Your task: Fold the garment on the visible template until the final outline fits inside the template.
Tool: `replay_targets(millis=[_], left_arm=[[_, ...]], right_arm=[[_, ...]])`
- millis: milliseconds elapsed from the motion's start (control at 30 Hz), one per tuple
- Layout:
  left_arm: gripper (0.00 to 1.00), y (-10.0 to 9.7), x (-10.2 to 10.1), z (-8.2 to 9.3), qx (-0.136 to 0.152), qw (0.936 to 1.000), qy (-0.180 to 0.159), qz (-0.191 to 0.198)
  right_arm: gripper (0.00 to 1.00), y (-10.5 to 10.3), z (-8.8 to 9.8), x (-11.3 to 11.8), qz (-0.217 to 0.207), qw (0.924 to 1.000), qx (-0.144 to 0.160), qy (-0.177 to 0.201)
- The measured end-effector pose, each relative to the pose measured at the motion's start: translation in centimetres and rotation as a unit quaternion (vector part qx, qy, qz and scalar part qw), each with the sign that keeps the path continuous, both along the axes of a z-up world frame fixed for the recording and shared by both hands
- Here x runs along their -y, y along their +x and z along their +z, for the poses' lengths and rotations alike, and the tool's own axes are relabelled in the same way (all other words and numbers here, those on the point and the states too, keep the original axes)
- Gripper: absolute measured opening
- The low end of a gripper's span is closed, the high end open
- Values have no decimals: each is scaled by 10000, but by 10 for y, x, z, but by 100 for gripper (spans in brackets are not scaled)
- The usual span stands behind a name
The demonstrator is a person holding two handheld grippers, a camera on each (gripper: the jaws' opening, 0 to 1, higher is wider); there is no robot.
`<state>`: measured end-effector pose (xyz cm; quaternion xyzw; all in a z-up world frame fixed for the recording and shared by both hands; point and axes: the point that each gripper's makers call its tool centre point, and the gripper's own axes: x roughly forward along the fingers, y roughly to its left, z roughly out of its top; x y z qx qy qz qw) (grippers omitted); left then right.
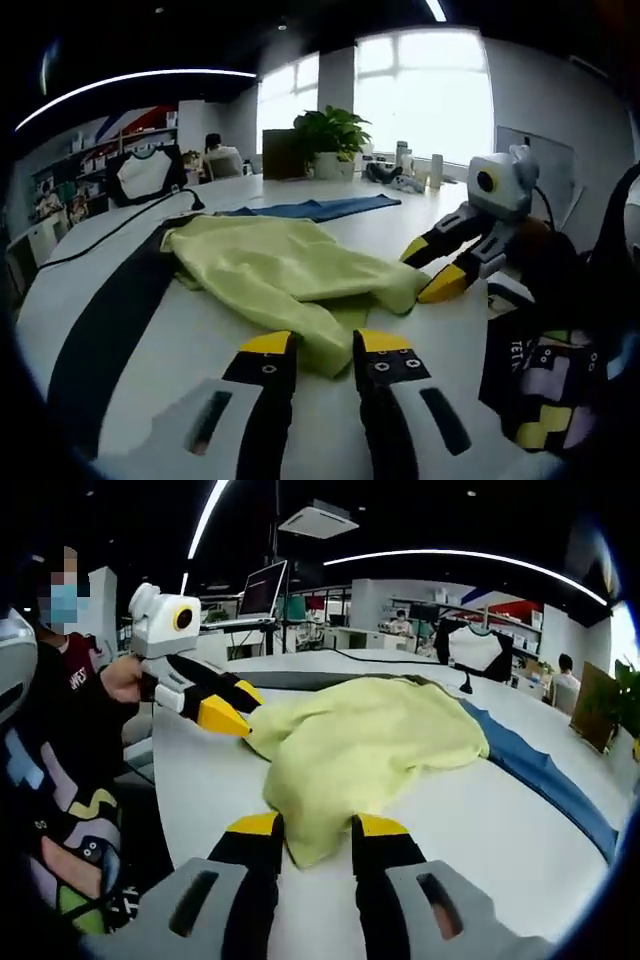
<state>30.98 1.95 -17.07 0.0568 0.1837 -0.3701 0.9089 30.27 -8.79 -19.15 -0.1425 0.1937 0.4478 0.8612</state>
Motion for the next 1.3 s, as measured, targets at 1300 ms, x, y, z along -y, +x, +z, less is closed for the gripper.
replay_targets(millis=[1300], left_arm=[[6,18,-36,129,1257,9917,-116,248]], right_arm=[[2,29,124,27,-374,9910,1129,620]])
